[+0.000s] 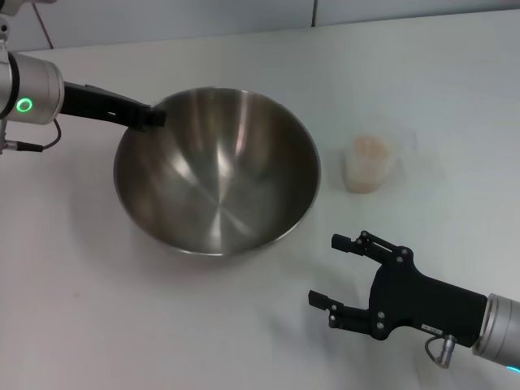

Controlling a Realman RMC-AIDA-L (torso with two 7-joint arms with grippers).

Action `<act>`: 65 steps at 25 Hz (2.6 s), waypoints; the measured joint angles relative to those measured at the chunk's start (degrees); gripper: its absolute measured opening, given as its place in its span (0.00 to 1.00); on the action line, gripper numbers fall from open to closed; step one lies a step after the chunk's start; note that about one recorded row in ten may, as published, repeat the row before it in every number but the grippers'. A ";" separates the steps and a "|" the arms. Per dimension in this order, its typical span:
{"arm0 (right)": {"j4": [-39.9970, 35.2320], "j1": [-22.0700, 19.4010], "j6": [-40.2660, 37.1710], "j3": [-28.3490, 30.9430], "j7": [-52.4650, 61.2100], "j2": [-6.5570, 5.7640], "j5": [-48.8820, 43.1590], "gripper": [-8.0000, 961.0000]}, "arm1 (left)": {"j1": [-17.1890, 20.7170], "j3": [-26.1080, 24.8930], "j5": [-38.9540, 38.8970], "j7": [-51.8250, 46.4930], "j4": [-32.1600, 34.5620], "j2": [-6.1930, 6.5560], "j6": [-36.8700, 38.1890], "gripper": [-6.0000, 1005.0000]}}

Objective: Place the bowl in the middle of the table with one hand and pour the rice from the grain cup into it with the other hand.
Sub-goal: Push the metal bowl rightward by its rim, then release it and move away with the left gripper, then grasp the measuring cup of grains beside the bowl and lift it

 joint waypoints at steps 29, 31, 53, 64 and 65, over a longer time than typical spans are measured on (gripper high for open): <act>-0.17 -1.06 0.11 2.72 0.00 -0.09 1.09 0.87 | 34.41 3.71 -36.69 42.81 22.73 0.29 16.79 0.83; -0.19 -1.61 0.00 4.68 0.00 -0.09 1.34 0.87 | 35.75 3.60 -37.05 45.06 21.54 0.36 17.64 0.83; 10.03 -2.39 21.89 39.85 -13.75 0.27 1.51 0.87 | 39.77 3.28 -34.54 58.27 9.44 0.48 18.90 0.83; 10.43 1.02 25.02 41.68 -13.91 0.26 1.50 0.87 | 39.52 3.19 -34.50 57.94 9.41 0.55 18.84 0.83; 10.43 1.25 25.23 41.70 -13.91 0.26 1.50 0.87 | 39.52 3.19 -34.50 57.93 9.41 0.55 18.82 0.83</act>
